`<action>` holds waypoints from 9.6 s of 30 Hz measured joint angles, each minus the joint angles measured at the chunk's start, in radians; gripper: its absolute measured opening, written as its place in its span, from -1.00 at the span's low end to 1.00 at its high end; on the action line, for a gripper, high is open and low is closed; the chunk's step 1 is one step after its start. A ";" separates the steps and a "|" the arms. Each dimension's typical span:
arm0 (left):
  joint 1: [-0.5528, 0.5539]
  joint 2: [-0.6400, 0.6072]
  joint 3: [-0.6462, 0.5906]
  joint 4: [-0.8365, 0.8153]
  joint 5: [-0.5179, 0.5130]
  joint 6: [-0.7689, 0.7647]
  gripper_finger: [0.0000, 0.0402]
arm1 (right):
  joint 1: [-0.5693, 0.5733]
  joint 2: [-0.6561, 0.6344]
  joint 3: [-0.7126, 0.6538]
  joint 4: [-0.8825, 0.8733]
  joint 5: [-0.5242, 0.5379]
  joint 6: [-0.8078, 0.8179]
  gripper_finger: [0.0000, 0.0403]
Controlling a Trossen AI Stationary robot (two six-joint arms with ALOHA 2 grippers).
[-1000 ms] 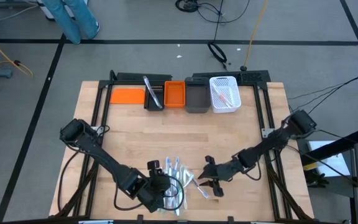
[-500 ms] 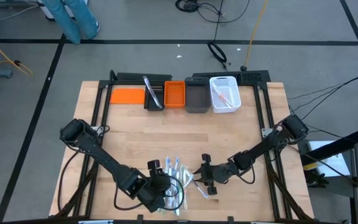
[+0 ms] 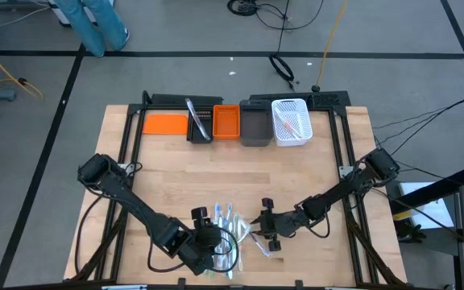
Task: Pick & Place Toothbrushes
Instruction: Put the green toothbrush into the black bin
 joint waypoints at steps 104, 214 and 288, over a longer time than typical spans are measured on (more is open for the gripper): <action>0.120 0.048 0.000 0.169 0.146 -0.023 -0.98 | -0.002 -0.484 0.031 -0.478 0.046 -0.121 -0.99; 0.354 0.037 0.000 0.620 0.004 0.554 -0.23 | -0.052 -0.665 -0.243 0.384 0.138 -0.485 -0.93; 0.381 -0.012 0.000 0.147 0.004 0.404 0.36 | -1.273 -0.155 0.172 -0.085 -0.816 -0.072 -0.93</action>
